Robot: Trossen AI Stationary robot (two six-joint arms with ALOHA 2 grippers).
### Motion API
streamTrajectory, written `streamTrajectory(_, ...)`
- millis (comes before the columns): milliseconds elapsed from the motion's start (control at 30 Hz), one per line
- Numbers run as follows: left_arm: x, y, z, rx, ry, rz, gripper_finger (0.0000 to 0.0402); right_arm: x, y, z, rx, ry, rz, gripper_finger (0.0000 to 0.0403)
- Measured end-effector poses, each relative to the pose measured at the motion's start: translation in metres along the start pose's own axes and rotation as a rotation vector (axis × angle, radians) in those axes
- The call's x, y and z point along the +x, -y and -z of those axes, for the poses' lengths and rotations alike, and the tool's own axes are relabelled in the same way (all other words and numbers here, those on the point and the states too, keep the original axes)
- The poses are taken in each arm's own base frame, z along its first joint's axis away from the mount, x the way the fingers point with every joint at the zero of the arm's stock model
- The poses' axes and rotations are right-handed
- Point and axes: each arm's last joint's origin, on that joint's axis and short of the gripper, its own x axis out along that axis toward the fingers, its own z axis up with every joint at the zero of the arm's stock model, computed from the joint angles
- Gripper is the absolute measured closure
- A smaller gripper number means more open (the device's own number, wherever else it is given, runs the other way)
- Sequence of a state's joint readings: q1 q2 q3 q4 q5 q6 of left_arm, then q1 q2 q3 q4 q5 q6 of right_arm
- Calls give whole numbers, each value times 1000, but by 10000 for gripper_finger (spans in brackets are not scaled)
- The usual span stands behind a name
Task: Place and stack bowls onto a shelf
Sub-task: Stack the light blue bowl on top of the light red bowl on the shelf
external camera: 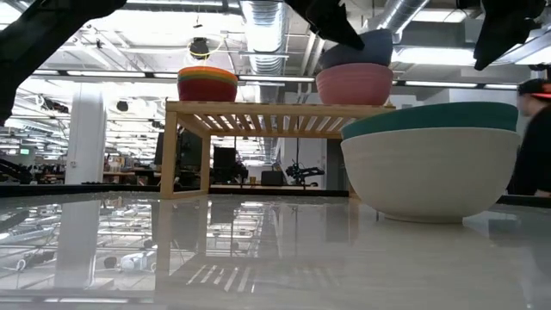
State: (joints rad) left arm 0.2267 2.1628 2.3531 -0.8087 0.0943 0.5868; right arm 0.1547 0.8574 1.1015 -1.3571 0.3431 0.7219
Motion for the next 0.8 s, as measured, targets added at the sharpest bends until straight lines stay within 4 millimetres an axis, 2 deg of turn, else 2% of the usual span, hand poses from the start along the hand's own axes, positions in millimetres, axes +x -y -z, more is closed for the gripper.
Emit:
streamTrajectory(267,0,2,1,-8,-14,10,394,0,0,0,-23,0,0,168)
streamTrajectory(600,0,-1,2,6,-53,-56,293,0,0,0,-23,0,0,168)
streamTrajectory(800,-6,-5,-1,28,-70,-136,264,0,0,0,-16,-1,0,168)
